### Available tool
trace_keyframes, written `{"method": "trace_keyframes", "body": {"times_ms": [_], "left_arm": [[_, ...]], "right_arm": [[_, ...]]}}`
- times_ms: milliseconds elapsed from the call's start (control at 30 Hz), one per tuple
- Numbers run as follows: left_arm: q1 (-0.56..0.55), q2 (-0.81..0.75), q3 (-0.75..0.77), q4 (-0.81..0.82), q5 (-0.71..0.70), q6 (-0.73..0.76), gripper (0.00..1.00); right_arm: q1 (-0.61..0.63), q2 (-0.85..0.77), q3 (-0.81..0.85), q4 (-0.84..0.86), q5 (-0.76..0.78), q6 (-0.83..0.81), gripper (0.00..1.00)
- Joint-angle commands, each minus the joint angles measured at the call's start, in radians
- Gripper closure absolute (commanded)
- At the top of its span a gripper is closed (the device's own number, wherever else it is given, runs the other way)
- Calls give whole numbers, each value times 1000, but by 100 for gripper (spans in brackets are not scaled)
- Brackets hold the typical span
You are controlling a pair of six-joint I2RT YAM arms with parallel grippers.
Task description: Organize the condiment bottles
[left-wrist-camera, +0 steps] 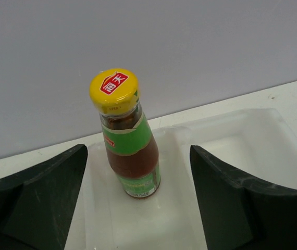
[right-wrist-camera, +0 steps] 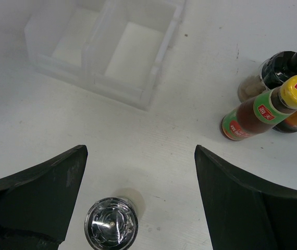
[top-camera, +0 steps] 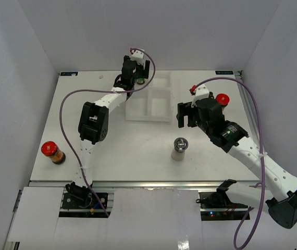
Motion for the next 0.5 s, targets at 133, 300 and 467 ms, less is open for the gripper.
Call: {"method": "trace_keyframes", "body": {"times_ms": [133, 300, 467], "left_arm": [[-16, -333, -109, -78, -9, -8, 2], [-33, -540, -236, -216, 1, -136, 2], [-52, -698, -352, -455, 58, -277, 2]], "right_arm": [[0, 19, 59, -16, 171, 57, 10], [-37, 121, 138, -66, 259, 150, 9], [-214, 140, 133, -37, 160, 168, 7]]}}
